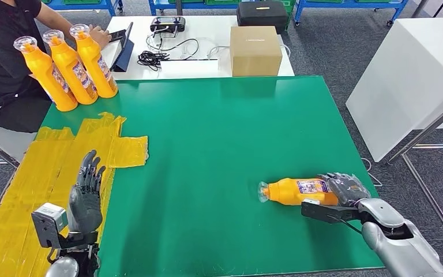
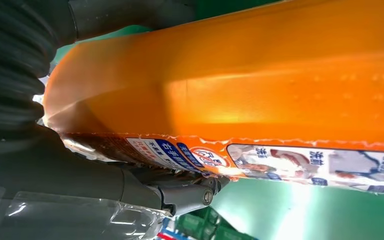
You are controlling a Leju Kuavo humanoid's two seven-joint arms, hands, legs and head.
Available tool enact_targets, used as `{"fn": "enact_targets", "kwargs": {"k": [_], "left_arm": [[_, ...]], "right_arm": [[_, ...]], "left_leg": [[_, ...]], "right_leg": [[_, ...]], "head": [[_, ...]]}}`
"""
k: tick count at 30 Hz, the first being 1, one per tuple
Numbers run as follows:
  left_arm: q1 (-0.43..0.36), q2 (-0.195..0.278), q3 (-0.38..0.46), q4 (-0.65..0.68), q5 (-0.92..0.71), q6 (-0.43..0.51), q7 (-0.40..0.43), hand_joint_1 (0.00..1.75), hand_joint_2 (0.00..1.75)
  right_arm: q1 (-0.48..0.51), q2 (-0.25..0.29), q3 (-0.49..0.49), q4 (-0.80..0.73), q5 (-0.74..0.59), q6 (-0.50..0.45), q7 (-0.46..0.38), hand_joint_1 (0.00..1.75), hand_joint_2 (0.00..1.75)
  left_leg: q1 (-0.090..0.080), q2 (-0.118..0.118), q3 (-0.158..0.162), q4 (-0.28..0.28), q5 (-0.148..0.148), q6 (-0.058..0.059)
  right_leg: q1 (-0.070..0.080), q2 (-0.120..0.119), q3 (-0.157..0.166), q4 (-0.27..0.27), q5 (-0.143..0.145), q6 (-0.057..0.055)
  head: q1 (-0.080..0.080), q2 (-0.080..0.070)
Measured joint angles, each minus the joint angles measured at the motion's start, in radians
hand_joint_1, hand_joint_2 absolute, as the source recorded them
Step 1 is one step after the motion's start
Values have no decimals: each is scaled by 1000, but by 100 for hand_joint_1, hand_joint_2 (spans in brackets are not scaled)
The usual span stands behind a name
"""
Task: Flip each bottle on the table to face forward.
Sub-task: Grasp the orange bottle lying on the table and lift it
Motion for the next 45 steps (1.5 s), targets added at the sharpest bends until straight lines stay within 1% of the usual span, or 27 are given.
{"fn": "enact_targets", "kwargs": {"k": [2,4,7,9,11,13,17,22,26,30,40,43,45], "left_arm": [[7,1,-3,0,27,-31,5,0,87],[18,1,-9,0,52,-62,5,0,175],[38,0,-26,-10,91,-102,1,0,175],[50,-2,-44,-21,108,-117,-2,0,175],[57,-5,-57,-28,113,-120,-2,0,175],[61,-6,-65,-33,115,-120,-3,0,175],[67,-6,-91,-49,114,-125,-14,0,175],[63,-8,-161,-68,111,-126,-22,0,175],[48,-12,-222,-70,111,-125,-26,0,175],[33,-15,-263,-70,112,-122,-27,0,175],[21,-16,-291,-70,125,-126,-26,0,175],[-1,-18,-312,-67,132,-135,-24,0,175],[-19,-21,-328,-62,125,-125,-25,0,175]], "right_arm": [[22,19,-17,-31,-63,-33,-4,175,175],[52,56,-41,-83,-155,-57,-16,175,175],[97,141,-64,-213,-315,-82,-36,175,175],[114,194,-63,-303,-379,-106,-49,175,175],[118,229,-62,-363,-398,-120,-52,175,175],[121,248,-63,-401,-408,-132,-59,175,175],[136,303,-69,-473,-435,-209,-106,175,175],[136,397,-68,-558,-512,-321,-142,175,175],[136,457,-55,-577,-524,-360,-158,175,175],[134,497,-34,-577,-517,-377,-164,175,175],[131,527,-20,-574,-524,-391,-164,175,175],[113,560,9,-547,-521,-419,-159,175,175],[94,585,36,-510,-519,-439,-153,175,175]], "left_leg": [[0,0,-1,0,0,0],[0,1,-1,0,0,0],[0,4,-2,0,0,0],[1,2,-4,0,1,-1],[2,0,-5,0,2,-2],[2,-1,-6,0,2,-2],[2,0,-9,0,2,-2],[1,-1,-10,0,2,-2],[1,0,-10,0,2,-2],[1,0,-10,0,2,-2],[1,0,-11,0,2,-2],[1,0,-11,0,2,-2],[1,0,-11,0,2,-3]], "right_leg": [[0,0,5,0,0,0],[1,1,5,1,0,0],[1,3,2,1,1,0],[1,2,-1,1,0,0],[1,0,-2,2,0,-1],[2,-1,-2,2,0,-1],[1,0,-4,3,0,0],[1,0,-5,2,0,0],[1,0,-5,2,0,0],[1,0,-5,2,0,0],[1,0,-6,2,0,0],[1,0,-6,2,0,0],[1,0,-6,3,0,0]], "head": [[0,0],[0,0],[0,0],[-1,0],[-1,0],[0,0],[0,0],[0,0],[0,0],[0,0],[0,0],[0,0],[0,0]]}}
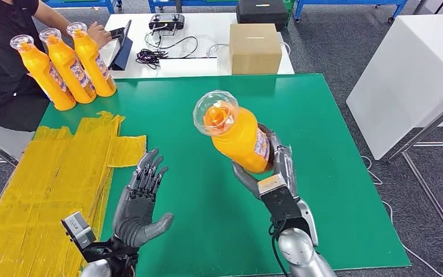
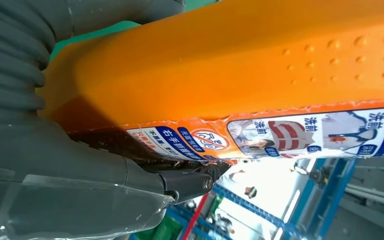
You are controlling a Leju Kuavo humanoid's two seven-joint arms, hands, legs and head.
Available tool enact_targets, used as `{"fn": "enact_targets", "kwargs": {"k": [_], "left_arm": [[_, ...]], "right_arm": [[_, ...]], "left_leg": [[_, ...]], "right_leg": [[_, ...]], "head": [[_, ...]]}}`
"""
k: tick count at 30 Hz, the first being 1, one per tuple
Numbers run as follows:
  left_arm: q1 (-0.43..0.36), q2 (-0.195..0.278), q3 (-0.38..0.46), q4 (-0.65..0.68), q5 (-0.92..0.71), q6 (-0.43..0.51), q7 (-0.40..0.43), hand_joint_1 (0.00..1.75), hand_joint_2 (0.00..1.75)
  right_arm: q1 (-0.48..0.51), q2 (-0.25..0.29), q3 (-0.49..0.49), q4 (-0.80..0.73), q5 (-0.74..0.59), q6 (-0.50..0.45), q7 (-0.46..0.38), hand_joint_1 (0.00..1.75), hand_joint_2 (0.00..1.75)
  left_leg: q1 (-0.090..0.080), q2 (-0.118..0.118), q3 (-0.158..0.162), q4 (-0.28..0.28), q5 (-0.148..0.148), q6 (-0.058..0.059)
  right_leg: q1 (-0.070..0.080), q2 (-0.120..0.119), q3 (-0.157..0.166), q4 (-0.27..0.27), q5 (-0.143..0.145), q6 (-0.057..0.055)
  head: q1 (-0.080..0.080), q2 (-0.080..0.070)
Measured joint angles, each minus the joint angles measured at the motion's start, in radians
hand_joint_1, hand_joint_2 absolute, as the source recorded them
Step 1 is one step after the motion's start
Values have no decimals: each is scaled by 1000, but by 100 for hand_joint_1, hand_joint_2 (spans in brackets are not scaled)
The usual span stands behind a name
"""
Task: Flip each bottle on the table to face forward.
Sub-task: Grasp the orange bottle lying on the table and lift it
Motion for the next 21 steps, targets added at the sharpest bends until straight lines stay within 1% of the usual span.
{"fn": "enact_targets", "kwargs": {"k": [8,15,18,21], "left_arm": [[-46,-4,-25,19,6,38,-8,0,175],[-64,-4,-33,20,26,35,-9,0,175],[-67,-4,-34,23,57,19,-7,0,175],[-70,-5,-34,24,101,1,-3,0,175]], "right_arm": [[-52,73,99,166,32,-48,30,175,175],[-81,111,153,261,79,-58,54,175,175],[-95,120,168,289,130,-80,68,175,175],[-113,133,188,320,216,-137,83,175,175]], "left_leg": [[0,0,-1,0,1,-1],[0,0,-1,0,1,-1],[0,0,-1,0,1,-1],[0,0,-1,0,1,-1]], "right_leg": [[0,0,0,0,0,0],[0,0,-1,0,0,0],[0,0,-1,0,0,0],[0,0,-1,0,0,0]], "head": [[0,0],[0,0],[0,0],[0,0]]}}
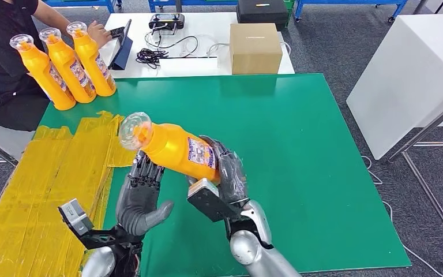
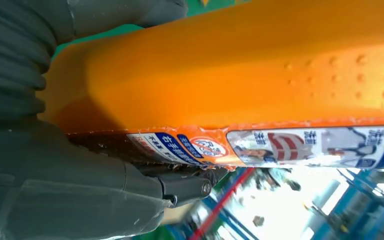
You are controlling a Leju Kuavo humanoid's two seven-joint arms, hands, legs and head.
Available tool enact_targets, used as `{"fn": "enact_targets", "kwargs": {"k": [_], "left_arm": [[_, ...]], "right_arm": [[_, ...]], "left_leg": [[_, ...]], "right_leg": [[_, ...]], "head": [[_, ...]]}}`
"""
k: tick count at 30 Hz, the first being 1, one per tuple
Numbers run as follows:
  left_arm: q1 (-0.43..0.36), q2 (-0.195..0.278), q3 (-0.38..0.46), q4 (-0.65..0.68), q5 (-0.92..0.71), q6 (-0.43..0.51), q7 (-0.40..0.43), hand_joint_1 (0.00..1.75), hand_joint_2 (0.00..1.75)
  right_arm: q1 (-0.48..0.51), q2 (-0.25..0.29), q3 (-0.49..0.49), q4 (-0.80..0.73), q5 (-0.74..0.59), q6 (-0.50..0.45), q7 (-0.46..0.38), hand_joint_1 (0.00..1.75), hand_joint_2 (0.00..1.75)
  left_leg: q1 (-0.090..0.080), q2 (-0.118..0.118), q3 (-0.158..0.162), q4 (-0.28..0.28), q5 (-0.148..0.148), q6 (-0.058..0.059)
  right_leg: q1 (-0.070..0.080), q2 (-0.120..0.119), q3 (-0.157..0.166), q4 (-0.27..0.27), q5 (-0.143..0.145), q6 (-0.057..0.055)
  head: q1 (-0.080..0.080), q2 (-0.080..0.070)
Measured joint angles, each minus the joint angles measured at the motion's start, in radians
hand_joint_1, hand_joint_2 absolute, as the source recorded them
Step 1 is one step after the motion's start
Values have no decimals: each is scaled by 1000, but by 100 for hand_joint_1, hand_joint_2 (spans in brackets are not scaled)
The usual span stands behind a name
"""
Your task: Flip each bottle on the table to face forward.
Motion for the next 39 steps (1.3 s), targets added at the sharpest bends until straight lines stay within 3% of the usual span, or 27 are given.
{"fn": "enact_targets", "kwargs": {"k": [9,16,24,30,34,37,39], "left_arm": [[2,-2,6,-25,28,18,1,0,175],[9,-1,22,-31,31,17,11,0,175],[28,1,51,-56,31,17,16,0,175],[35,2,78,-66,26,9,18,0,175],[45,2,94,-70,18,14,15,14,175],[54,2,102,-76,14,22,11,14,175],[59,2,107,-78,13,23,9,90,175]], "right_arm": [[-5,13,85,44,379,-185,108,175,175],[-10,21,142,86,575,-218,200,175,175],[-27,42,179,129,570,-196,204,175,175],[-49,49,217,157,484,-171,178,175,175],[-62,59,246,186,401,-166,157,175,175],[-68,61,263,195,371,-160,152,175,175],[-70,62,270,199,366,-157,152,175,175]], "left_leg": [[0,0,-1,0,0,0],[0,0,-1,0,0,0],[0,0,-1,0,0,0],[0,0,-1,0,0,0],[0,0,-1,0,0,0],[0,0,-1,0,0,0],[0,0,-1,0,0,0]], "right_leg": [[0,0,-1,0,0,0],[0,0,-1,0,0,0],[0,0,-1,0,0,0],[0,0,-1,0,0,0],[0,0,-1,0,0,0],[0,0,-1,0,0,0],[0,0,-1,0,0,0]], "head": [[0,0],[0,0],[0,0],[0,0],[0,0],[0,0],[0,0]]}}
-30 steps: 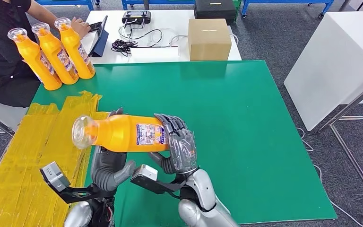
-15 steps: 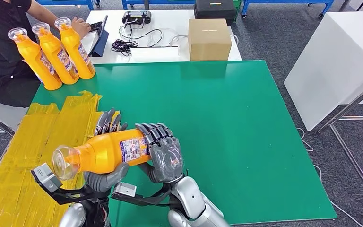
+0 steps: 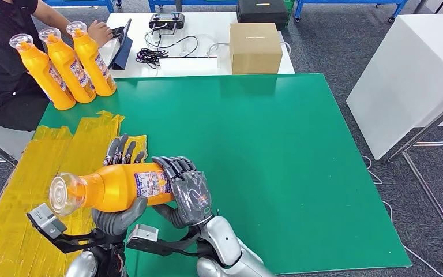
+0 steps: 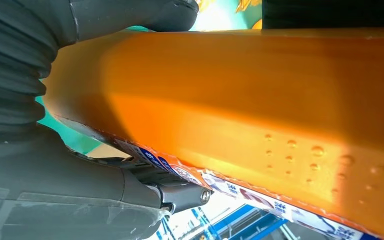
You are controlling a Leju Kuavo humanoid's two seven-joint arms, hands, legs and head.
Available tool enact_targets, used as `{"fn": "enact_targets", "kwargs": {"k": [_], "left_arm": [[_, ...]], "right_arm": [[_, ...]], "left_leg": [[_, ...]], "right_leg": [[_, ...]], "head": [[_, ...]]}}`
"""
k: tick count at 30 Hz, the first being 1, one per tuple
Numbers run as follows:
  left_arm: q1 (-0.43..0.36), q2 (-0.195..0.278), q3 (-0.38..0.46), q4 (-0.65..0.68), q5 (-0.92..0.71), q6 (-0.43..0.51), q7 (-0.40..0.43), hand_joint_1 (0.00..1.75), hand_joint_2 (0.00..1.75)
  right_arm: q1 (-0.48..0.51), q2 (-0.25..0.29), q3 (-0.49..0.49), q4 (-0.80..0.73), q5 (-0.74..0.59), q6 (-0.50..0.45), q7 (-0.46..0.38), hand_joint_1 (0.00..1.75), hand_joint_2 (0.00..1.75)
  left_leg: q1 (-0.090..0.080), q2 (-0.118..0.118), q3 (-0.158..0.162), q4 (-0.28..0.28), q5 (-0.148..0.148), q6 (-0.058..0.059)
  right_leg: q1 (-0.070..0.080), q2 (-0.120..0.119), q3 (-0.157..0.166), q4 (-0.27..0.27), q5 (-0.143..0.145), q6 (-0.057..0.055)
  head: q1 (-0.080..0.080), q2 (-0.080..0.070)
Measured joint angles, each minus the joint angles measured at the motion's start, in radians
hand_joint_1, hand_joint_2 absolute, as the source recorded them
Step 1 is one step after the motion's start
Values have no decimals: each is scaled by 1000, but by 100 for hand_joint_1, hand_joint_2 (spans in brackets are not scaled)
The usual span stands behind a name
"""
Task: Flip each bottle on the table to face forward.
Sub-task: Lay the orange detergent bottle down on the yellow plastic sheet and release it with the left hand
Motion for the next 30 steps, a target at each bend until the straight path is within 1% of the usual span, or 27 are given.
{"fn": "enact_targets", "kwargs": {"k": [2,3,12,18,19,20,22,23,24,26,30], "left_arm": [[3,0,4,-2,-1,3,-1,170,175],[4,0,6,-3,-3,7,-3,175,175],[19,0,13,-14,-28,52,-31,175,175],[20,0,13,-15,-33,66,-45,175,175],[20,0,13,-16,-33,68,-47,175,175],[21,0,13,-16,-33,69,-47,175,175],[23,0,13,-18,-33,72,-50,175,175],[23,0,13,-19,-34,75,-53,175,175],[24,0,13,-22,-34,79,-56,175,175],[25,0,16,-29,-36,89,-64,175,175],[36,-3,24,-51,-64,115,-79,175,175]], "right_arm": [[-1,0,4,2,-3,3,0,175,175],[-2,0,5,2,-5,5,0,175,175],[-3,-5,14,-25,-41,64,5,175,175],[2,-6,18,-31,-69,79,2,175,175],[2,-6,18,-31,-76,79,1,162,175],[3,-6,18,-32,-82,80,-1,123,175],[6,-7,18,-34,-95,83,-7,36,175],[8,-8,18,-37,-103,86,-9,5,131],[12,-11,17,-39,-112,91,-11,0,87],[24,-18,12,-48,-135,99,-12,0,0],[72,-46,-27,-100,-174,94,-17,0,0]], "left_leg": [[0,0,0,0,0,0],[0,0,0,0,0,0],[0,0,0,0,0,0],[0,0,0,0,0,0],[0,0,0,0,0,0],[0,0,0,0,0,0],[0,0,0,0,0,0],[0,0,0,0,0,0],[0,0,0,0,0,0],[0,0,0,0,0,0],[0,0,-1,0,0,0]], "right_leg": [[0,0,0,0,0,0],[0,0,0,0,0,0],[0,0,-1,0,0,0],[0,0,-1,0,0,0],[0,0,-1,0,0,0],[0,0,-1,0,0,0],[0,0,-1,0,0,0],[0,0,-1,0,0,0],[0,0,-1,0,0,0],[0,0,-1,0,0,0],[0,0,-1,0,0,0]], "head": [[0,0],[0,0],[0,0],[0,0],[0,0],[0,0],[0,0],[0,0],[0,0],[0,0],[0,0]]}}
